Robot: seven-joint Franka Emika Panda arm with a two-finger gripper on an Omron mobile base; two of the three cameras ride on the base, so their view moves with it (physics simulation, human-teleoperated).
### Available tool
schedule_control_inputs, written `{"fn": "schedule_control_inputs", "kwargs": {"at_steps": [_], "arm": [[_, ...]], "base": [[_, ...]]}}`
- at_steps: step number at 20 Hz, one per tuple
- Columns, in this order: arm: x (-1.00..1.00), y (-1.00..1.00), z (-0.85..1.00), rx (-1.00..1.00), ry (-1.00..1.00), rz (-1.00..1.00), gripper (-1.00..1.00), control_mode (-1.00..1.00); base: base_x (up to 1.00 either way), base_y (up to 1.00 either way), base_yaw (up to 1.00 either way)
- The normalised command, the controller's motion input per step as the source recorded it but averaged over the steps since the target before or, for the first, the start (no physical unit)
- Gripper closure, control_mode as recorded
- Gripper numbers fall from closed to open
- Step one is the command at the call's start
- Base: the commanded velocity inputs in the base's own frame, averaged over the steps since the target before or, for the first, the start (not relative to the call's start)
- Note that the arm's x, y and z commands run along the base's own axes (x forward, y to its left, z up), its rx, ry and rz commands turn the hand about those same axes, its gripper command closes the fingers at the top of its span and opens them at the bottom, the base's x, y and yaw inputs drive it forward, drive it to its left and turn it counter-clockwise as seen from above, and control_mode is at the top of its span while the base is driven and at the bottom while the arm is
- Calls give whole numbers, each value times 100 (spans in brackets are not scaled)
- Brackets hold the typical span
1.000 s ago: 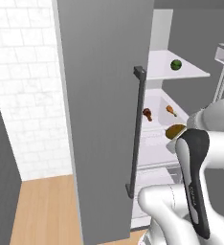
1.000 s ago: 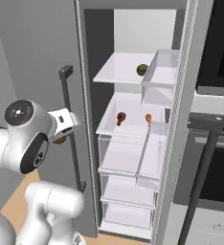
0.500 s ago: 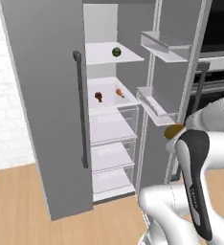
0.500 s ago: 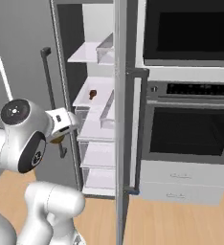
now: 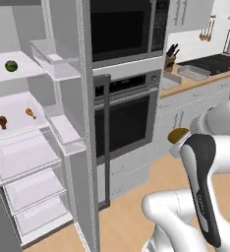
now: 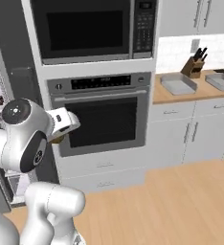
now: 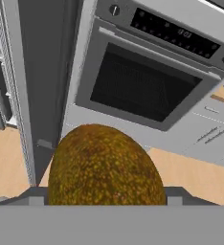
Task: Place one avocado and one chicken drumstick in each tupperware on the nearby counter, to pack two identical lunches.
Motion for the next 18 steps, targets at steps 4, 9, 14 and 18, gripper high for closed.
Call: {"fn": "schedule_control_inputs", "kwargs": {"at_steps": [4,9,14,18], "arm": [[0,0,0,0,0,0,100,100],[0,0,0,0,0,0,100,100],[0,0,0,0,0,0,100,100],[0,0,0,0,0,0,100,100]], "base": [[93,-100,-29],[100,-100,7],[100,-100,20],[100,-100,20]]}}
